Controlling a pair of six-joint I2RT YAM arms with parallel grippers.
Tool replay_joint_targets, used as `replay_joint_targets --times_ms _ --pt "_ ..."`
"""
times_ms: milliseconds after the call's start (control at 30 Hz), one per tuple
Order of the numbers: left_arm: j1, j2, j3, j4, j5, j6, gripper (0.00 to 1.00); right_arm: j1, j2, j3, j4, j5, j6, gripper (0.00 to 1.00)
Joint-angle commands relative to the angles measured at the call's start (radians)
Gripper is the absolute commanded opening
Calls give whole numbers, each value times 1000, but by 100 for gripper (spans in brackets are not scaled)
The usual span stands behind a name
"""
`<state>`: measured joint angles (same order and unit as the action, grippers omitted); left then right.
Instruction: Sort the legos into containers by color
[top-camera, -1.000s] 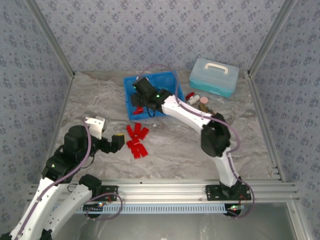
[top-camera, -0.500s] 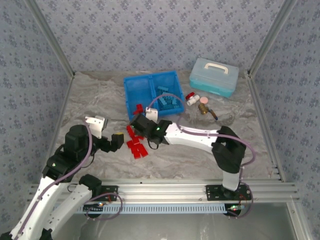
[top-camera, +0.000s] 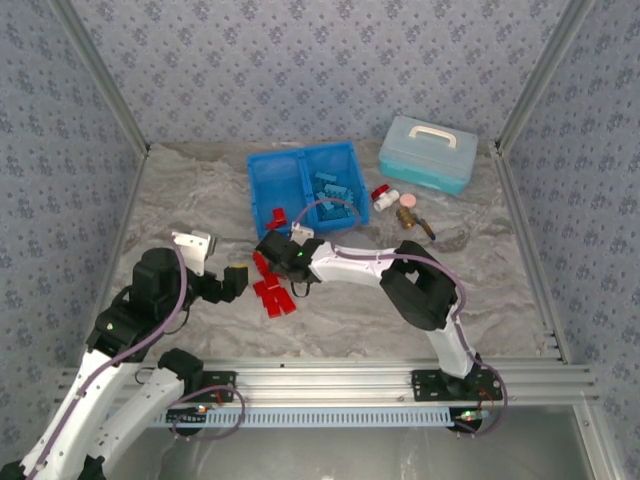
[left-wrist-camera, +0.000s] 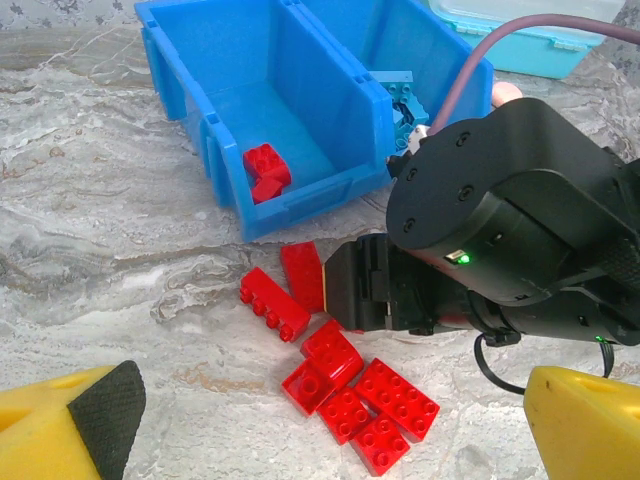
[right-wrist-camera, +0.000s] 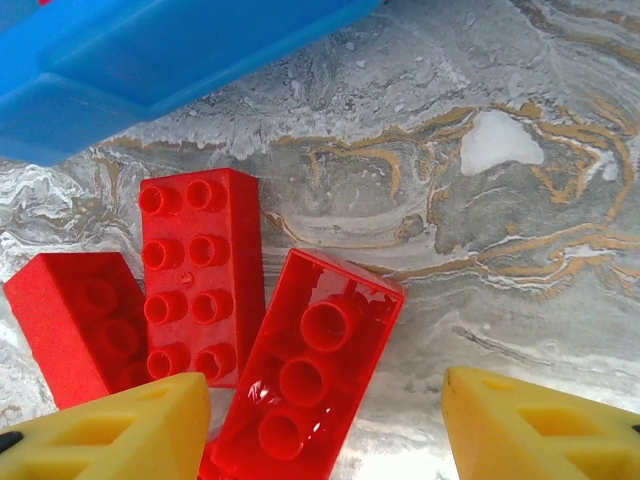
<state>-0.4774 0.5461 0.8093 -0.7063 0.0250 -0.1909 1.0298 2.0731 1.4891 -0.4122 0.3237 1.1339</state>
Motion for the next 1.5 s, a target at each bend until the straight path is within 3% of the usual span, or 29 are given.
replay_joint_targets --times_ms 0,300,467,600,1133,1467 --pt "5 0 6 1 -13 22 99 4 33 37 -54 -9 12 62" --pt "5 -2 5 -2 -15 22 99 6 55 32 -93 -30 -15 53" --pt "5 -2 5 1 -14 24 99 4 55 51 -124 -19 -59 68" --pt "5 -1 5 1 -13 22 99 -4 66 66 -123 -28 -80 68" --pt "5 1 4 -1 -14 22 99 -15 34 -8 -55 -57 -125 27" --pt "5 3 4 4 -19 24 99 15 -251 -283 101 34 -196 24"
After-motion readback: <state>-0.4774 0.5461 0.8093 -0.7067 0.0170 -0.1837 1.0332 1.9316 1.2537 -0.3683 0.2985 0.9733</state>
